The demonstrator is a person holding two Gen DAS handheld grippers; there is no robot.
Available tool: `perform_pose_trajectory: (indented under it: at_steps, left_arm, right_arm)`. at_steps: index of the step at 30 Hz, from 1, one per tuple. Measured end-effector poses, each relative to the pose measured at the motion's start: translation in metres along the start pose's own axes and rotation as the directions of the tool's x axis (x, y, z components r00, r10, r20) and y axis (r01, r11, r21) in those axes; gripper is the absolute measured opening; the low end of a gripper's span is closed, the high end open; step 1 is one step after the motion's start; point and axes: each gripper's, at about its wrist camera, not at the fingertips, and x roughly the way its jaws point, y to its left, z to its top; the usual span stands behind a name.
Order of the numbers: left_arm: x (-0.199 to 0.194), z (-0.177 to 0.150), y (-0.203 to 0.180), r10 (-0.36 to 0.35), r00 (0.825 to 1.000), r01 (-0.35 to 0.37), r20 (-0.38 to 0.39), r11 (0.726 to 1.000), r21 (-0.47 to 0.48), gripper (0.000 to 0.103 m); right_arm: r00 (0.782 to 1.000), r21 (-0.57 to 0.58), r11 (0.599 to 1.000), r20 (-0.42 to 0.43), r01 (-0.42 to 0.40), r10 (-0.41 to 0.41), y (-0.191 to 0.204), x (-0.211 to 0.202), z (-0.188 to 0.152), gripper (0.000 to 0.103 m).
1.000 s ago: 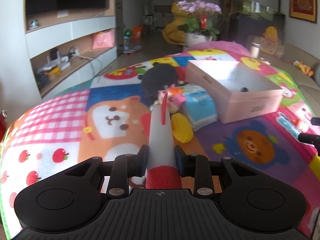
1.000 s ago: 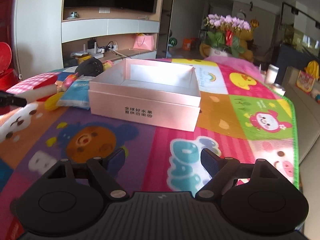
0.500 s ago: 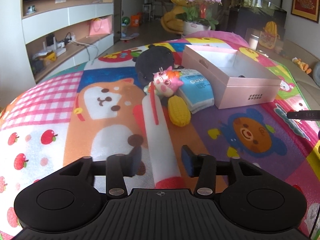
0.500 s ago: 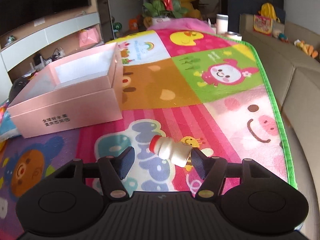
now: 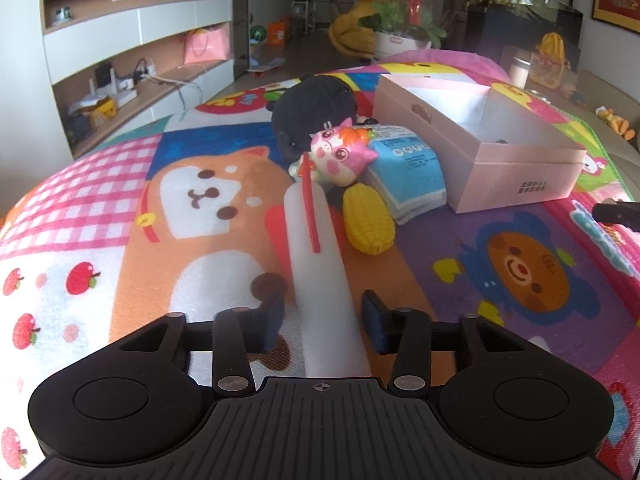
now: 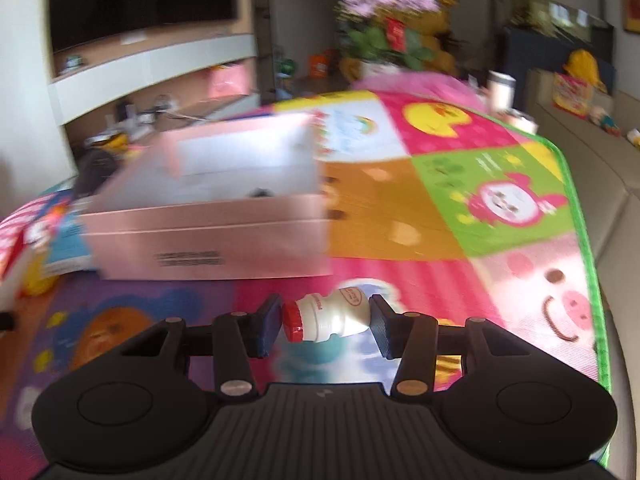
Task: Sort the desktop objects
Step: 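Lower the tube toy and bottle into the pink box and open both tools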
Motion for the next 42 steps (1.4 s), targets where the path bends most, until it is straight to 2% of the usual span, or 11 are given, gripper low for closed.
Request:
perform_pose_trajectory:
  at_steps: [2,7,15,21,26,28,30,32,34,37,42]
  left_arm:
    - [-0.003,0.000,0.004,-0.005,1.000,0.005,-0.001,1.000,-0.017,0.032]
    - [-0.031,0.000,0.006,-0.010,0.999,0.010,0.042,1.000,0.002,0.032]
    - [-0.087,0.010,-0.017,-0.168,0.982,0.161,0.083,0.983,0.086,0.032]
    - [-0.104,0.043,-0.043,-0.320,0.937,0.309,0.138,0.946,0.096,0.032]
    - [-0.086,0.115,-0.070,-0.407,0.883,0.390,0.234,0.913,0.119,0.032]
    - [-0.064,0.149,-0.081,-0.418,0.871,0.410,0.258,0.908,0.088,0.033]
    - [-0.040,0.180,-0.088,-0.409,0.873,0.411,0.267,0.910,0.049,0.044]
    - [-0.023,0.198,-0.084,-0.396,0.875,0.414,0.279,0.910,-0.007,0.070]
    - [-0.019,0.201,-0.072,-0.379,0.878,0.406,0.292,0.913,-0.037,0.079]
    - [-0.021,0.181,-0.049,-0.294,0.904,0.322,0.310,0.946,-0.042,0.094]
    - [-0.031,0.125,-0.033,-0.156,0.939,0.153,0.306,0.988,0.032,0.098]
  right_arm:
    - [0.999,-0.043,0.998,-0.003,-0.040,0.040,0.015,-0.009,-0.003,0.046]
    - [0.996,-0.112,0.990,-0.015,-0.091,0.090,0.043,-0.025,-0.012,0.046]
    - [0.991,-0.190,0.973,-0.011,-0.131,0.131,0.059,-0.063,-0.017,0.047]
    - [0.990,-0.228,0.967,0.059,-0.112,0.128,0.061,-0.091,-0.010,0.047]
    - [0.979,-0.235,0.971,0.184,-0.047,0.092,0.055,-0.109,0.016,0.047]
    - [0.971,-0.244,0.970,0.228,-0.013,0.070,0.054,-0.110,0.030,0.047]
    - [0.963,-0.256,0.967,0.264,0.017,0.053,0.054,-0.108,0.042,0.046]
    - [0.956,-0.257,0.965,0.292,0.044,0.034,0.055,-0.103,0.055,0.046]
    - [0.948,-0.251,0.964,0.319,0.085,0.000,0.053,-0.098,0.065,0.046]
    - [0.943,-0.230,0.968,0.333,0.103,-0.022,0.043,-0.090,0.078,0.047]
    - [0.955,-0.144,0.989,0.297,0.041,0.003,0.033,-0.055,0.107,0.047]
